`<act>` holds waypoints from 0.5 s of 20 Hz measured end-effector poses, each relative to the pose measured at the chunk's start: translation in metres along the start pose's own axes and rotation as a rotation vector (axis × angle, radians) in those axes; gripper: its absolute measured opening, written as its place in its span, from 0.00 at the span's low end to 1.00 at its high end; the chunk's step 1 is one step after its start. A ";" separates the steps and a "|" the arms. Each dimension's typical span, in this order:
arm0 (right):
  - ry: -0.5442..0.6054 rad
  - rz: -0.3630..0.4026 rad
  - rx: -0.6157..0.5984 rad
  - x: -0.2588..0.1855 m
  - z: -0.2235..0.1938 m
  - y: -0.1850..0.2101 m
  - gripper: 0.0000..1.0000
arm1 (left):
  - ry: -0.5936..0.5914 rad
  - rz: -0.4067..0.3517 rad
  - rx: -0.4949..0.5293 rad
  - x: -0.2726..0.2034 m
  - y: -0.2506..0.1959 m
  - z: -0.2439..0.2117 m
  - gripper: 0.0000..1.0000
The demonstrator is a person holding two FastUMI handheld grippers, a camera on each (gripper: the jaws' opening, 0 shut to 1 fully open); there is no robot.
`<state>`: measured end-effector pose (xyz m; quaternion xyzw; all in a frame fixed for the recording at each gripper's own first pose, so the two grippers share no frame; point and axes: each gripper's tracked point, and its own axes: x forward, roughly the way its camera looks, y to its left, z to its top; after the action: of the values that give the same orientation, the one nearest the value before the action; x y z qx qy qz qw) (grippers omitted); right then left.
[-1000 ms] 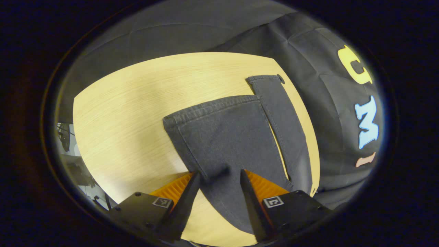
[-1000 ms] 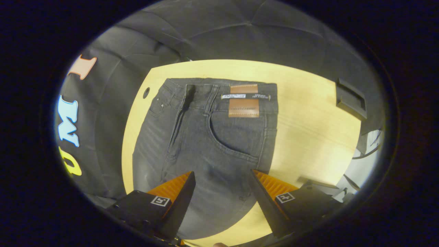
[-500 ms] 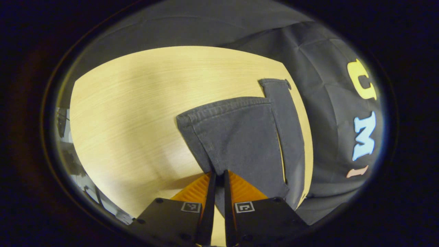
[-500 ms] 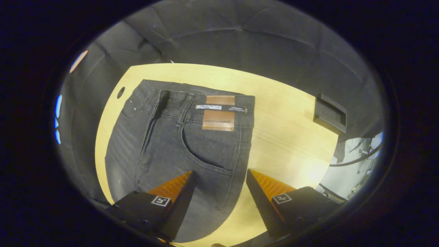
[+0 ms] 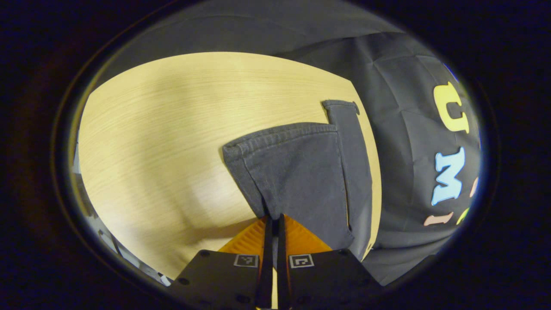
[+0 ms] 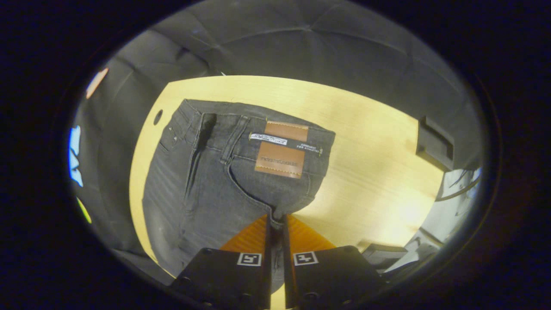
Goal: Grasp the waist and the cuffs of the jeans and fold them to make the two legs overlap; first hold the waist and fold one-third of the jeans toward the cuffs, then hold the cuffs and fold the remaining one-third in the same direction to finish folding.
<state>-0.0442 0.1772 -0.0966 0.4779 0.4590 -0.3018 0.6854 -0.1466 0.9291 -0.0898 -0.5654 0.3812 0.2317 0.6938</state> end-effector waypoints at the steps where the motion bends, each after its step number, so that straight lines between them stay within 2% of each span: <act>1: 0.010 0.043 0.030 -0.003 0.000 0.001 0.06 | -0.005 -0.021 -0.014 -0.001 -0.002 0.000 0.12; 2: 0.014 0.080 0.051 -0.008 0.001 0.004 0.07 | -0.009 -0.047 -0.029 -0.004 -0.007 0.001 0.12; 3: 0.014 0.114 0.055 -0.012 0.001 0.005 0.03 | -0.017 -0.078 -0.040 -0.008 -0.011 0.001 0.12; 8: 0.010 0.242 -0.009 -0.042 0.002 0.025 0.01 | -0.038 -0.232 -0.136 -0.036 -0.052 0.010 0.12; 10: 0.010 0.307 -0.012 -0.059 0.003 0.040 0.01 | -0.048 -0.265 -0.119 -0.046 -0.068 0.009 0.12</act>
<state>-0.0325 0.1877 -0.0267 0.5399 0.3856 -0.1881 0.7242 -0.1208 0.9258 -0.0113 -0.6452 0.2721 0.1739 0.6924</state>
